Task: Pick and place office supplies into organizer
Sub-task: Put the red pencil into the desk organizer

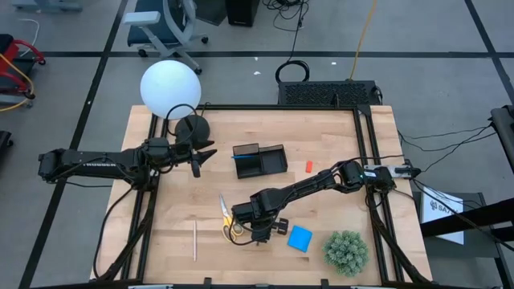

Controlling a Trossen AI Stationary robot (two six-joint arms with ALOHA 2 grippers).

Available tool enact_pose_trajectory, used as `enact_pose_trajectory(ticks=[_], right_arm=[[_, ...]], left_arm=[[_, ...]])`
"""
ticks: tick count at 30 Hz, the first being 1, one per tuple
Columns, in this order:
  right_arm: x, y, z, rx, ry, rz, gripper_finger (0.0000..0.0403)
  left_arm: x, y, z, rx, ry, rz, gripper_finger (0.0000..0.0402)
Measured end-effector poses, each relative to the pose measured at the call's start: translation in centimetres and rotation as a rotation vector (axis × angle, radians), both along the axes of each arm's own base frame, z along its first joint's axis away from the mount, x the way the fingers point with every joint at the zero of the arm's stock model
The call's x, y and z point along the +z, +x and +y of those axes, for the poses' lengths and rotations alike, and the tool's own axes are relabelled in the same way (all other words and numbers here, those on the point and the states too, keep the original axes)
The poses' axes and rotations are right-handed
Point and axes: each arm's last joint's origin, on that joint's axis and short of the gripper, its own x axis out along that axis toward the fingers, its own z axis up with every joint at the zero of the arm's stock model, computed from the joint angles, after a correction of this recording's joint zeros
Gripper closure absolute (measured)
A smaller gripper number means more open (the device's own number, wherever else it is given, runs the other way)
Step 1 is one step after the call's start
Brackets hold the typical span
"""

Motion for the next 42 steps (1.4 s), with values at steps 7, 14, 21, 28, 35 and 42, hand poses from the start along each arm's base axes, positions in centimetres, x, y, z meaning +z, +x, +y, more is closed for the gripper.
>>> enact_pose_trajectory(ticks=[7,14,21,28,35,42], right_arm=[[-0.01,-0.07,-0.01,-0.028,0.001,0.015,0.0394],[-0.11,-0.26,-0.04,-0.048,0.016,0.049,0.0332],[-0.12,-0.47,-0.08,-0.067,0.012,0.076,0.0294],[-0.11,-0.55,-0.05,-0.092,0.031,0.097,0.0306],[-0.14,-0.30,-0.39,-0.172,-0.015,0.083,0.0310],[-0.14,-0.09,-0.87,-0.211,-0.037,0.073,0.0309]], left_arm=[[0.00,-0.01,0.00,0.000,0.000,0.000,0.0227],[0.00,0.00,0.00,0.000,0.000,0.000,0.0227],[0.00,0.00,0.00,0.000,0.000,0.000,0.0227],[0.00,0.00,0.00,0.000,0.000,0.000,0.0227],[0.00,0.00,0.00,0.000,0.000,0.000,0.0227],[0.00,0.00,0.00,-0.001,0.002,0.001,0.0227]])
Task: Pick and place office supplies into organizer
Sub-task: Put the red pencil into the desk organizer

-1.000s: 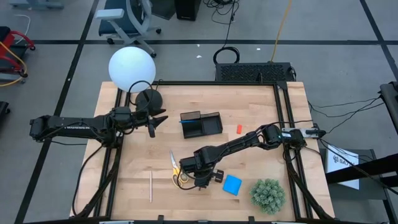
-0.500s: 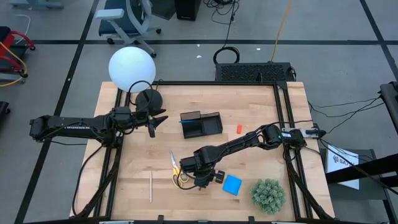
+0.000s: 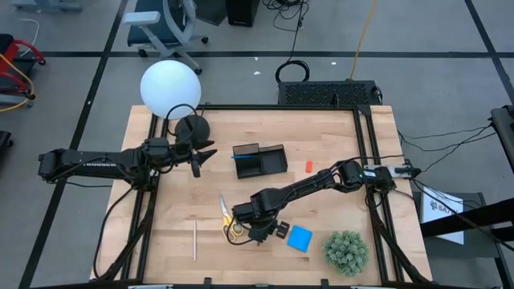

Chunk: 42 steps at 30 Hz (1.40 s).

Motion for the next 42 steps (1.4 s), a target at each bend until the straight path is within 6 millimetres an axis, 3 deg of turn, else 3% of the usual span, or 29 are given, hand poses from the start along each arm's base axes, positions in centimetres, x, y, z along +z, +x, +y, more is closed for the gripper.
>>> enact_pose_trajectory(ticks=[17,42], right_arm=[[0.00,-0.35,0.63,0.125,-0.054,-0.018,0.0319],[0.03,-0.43,0.57,0.158,-0.059,-0.017,0.0382]], left_arm=[[-0.01,0.00,0.01,-0.001,0.007,0.002,0.0227],[0.00,-0.01,0.01,0.000,0.006,0.002,0.0227]])
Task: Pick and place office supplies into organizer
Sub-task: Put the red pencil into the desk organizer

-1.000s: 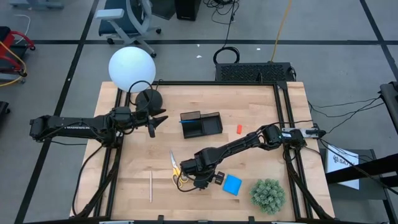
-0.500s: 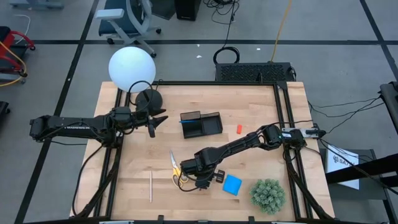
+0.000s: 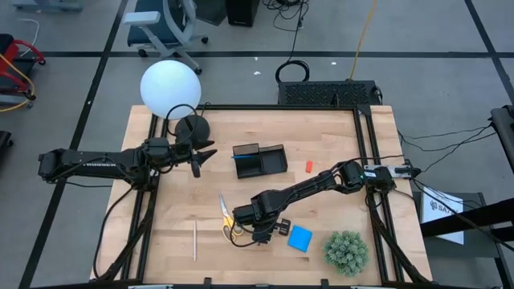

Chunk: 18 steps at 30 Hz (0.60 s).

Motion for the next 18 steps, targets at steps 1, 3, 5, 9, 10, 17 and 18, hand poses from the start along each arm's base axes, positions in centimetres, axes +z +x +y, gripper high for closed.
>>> enact_pose_trajectory(ticks=[1,3,5,9,10,17,18], right_arm=[[0.0,0.0,0.0,-0.002,0.000,0.000,0.0383],[0.0,0.0,0.0,-0.002,0.000,0.000,0.0383],[0.0,0.0,0.0,-0.002,0.001,0.000,0.0384],[0.0,0.0,0.0,-0.002,0.001,0.000,0.0384],[0.2,0.0,0.0,-0.002,0.002,-0.004,0.0384],[1.5,0.0,-0.4,-0.013,-0.015,-0.053,0.0385],[1.8,0.1,-0.6,-0.019,-0.015,-0.058,0.0385]], left_arm=[[0.0,0.0,0.0,0.000,0.000,0.000,0.0227],[0.0,0.0,0.0,0.000,0.000,0.000,0.0227],[0.0,0.0,0.0,0.000,0.000,0.000,0.0227],[0.0,0.0,0.0,0.000,-0.001,0.000,0.0227],[0.0,0.0,0.0,0.000,-0.001,0.000,0.0227],[0.0,0.0,0.0,0.000,-0.002,-0.001,0.0227],[0.0,0.0,0.0,0.000,-0.002,-0.001,0.0227]])
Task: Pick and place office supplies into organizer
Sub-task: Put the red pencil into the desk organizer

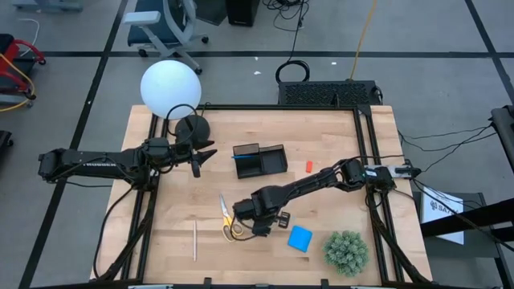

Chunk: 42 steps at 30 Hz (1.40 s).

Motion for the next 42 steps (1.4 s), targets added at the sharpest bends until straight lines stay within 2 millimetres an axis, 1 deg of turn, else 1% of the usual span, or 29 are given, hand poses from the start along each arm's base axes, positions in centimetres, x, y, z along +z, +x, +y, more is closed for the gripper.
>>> enact_pose_trajectory(ticks=[3,8,15,20,29,32,42], right_arm=[[0.5,0.1,-0.6,-0.033,-0.011,-0.016,0.0385],[0.4,0.1,-1.1,-0.050,-0.026,-0.004,0.0385],[0.5,0.2,-1.2,-0.054,-0.029,-0.010,0.0385],[0.5,0.2,-1.3,-0.060,-0.070,-0.020,0.0385],[0.7,0.3,-1.4,-0.114,-0.062,-0.021,0.0385],[1.6,0.2,-1.4,-0.138,-0.050,-0.046,0.0385],[6.5,0.0,-1.9,-0.231,0.015,-0.194,0.0385]], left_arm=[[0.0,0.0,0.0,0.000,0.000,0.000,0.0227],[0.0,0.0,0.0,0.000,0.001,0.000,0.0227],[0.0,0.0,0.0,0.000,0.001,0.000,0.0227],[0.0,0.0,0.0,0.000,0.002,0.000,0.0227],[0.1,0.0,0.0,0.001,0.004,-0.011,0.0227],[0.2,0.0,0.0,0.001,0.004,-0.018,0.0227],[0.2,0.0,0.0,0.000,0.005,-0.022,0.0227]])
